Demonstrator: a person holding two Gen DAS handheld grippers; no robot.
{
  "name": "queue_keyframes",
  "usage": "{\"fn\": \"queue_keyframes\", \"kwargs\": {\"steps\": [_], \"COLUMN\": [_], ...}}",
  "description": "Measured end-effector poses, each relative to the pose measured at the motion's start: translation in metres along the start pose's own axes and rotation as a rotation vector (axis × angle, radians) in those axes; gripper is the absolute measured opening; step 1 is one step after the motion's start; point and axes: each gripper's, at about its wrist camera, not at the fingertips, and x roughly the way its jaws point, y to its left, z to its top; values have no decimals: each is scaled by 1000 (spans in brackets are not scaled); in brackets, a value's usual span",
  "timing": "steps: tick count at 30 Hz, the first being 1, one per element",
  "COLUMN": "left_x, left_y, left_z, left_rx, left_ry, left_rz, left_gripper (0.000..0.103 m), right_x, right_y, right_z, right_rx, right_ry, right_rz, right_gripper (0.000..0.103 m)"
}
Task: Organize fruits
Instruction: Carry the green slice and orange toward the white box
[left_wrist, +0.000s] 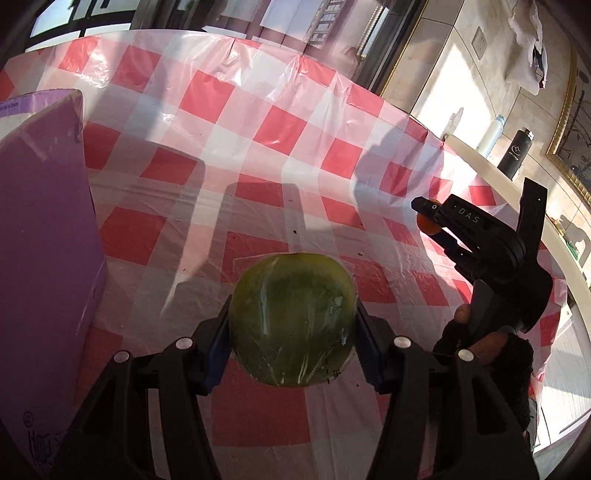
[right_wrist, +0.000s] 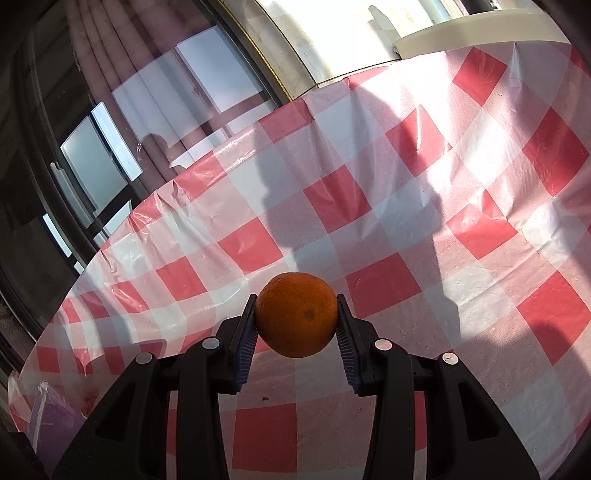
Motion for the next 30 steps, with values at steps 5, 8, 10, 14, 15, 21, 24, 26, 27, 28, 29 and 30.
{"fn": "queue_keyframes", "kwargs": {"steps": [5,8,10,14,15,21,24,26,27,28,29,30], "left_x": [2,3,1,-3,-4,-3,-3,-3,-3,-2,-2,-1], "left_y": [-1,-1,0,6,6,5,5,4,3,2,0,-1], "left_z": [3,3,3,3,4,4,5,4,4,4,3,3], "left_rx": [0,-6,-9,-36,-41,-43,-46,-43,-39,-34,-28,-20], "left_ry": [11,15,12,-8,-12,-2,-2,-1,4,11,18,25], "left_rz": [-12,-17,-24,-52,-54,-54,-50,-46,-40,-31,-20,-7], "left_gripper": [58,58,58,58,58,58,58,58,58,58,58,58], "right_x": [3,3,6,-2,-8,-77,-110,-128,-136,-142,-146,-150], "right_y": [2,3,5,11,10,13,26,29,30,30,30,29], "right_z": [1,1,0,-5,-7,-54,-83,-95,-101,-105,-108,-110], "right_rx": [-1,0,-12,-37,-23,-1,-59,-68,-72,-75,-75,-70], "right_ry": [13,25,50,78,81,95,106,101,98,99,103,105], "right_rz": [-9,-10,-1,66,61,-12,-54,-52,-54,-57,-54,-54], "right_gripper": [41,41,40,40,40,41,40,40,40,41,40,40]}}
